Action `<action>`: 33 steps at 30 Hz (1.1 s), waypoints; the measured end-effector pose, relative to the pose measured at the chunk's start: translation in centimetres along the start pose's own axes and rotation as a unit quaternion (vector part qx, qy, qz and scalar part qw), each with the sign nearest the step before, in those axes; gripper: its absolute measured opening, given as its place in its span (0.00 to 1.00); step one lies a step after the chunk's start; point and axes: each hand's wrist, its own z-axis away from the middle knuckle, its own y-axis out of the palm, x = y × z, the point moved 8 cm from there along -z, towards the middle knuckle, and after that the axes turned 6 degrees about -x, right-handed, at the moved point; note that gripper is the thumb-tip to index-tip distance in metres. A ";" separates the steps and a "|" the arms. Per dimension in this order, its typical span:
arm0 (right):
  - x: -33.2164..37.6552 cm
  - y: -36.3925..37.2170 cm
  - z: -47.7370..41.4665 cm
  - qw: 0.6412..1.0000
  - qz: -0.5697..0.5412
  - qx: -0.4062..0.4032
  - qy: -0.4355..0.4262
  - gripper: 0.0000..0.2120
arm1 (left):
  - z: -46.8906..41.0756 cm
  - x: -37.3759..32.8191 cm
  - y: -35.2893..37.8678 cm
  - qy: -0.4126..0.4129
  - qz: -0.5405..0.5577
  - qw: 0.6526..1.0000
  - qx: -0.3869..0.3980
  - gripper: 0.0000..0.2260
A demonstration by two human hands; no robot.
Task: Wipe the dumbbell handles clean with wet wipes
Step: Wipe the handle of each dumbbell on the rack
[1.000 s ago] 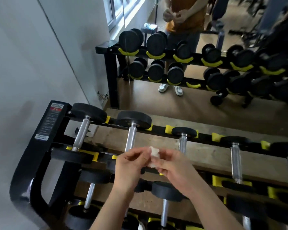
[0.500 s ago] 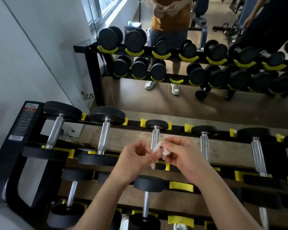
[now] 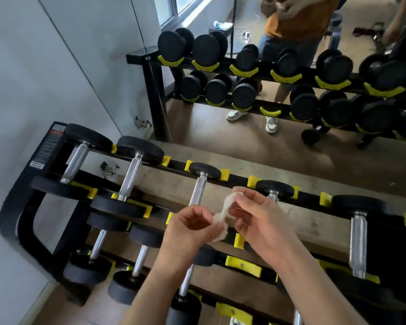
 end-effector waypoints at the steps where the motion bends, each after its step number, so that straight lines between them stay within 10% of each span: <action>1: -0.1 0.0 -0.1 1.000 0.001 0.004 0.002 0.09 | 0.2 0.0 0.3 0.002 -0.008 1.000 -0.013 0.09; 10: -1.9 1.4 -1.0 0.996 0.048 0.068 0.044 0.32 | -0.4 1.2 -0.5 -0.025 0.042 0.995 -0.088 0.04; 18: -0.2 3.3 -2.6 0.968 0.240 0.046 -0.063 0.24 | -2.6 1.0 -3.0 -0.017 0.018 0.986 -0.163 0.06; 23: -1.4 3.7 -4.0 0.993 0.115 0.027 0.014 0.12 | -4.3 -0.9 -4.5 0.018 0.016 0.986 -0.163 0.07; 28: -2.8 4.5 -5.2 0.979 0.206 -0.001 0.004 0.35 | -5.2 -1.0 -4.6 0.038 -0.054 0.989 -0.134 0.07; 33: -1.5 4.9 -5.9 0.957 0.277 -0.017 -0.089 0.28 | -6.3 -0.1 -5.7 -0.023 -0.010 0.991 -0.131 0.10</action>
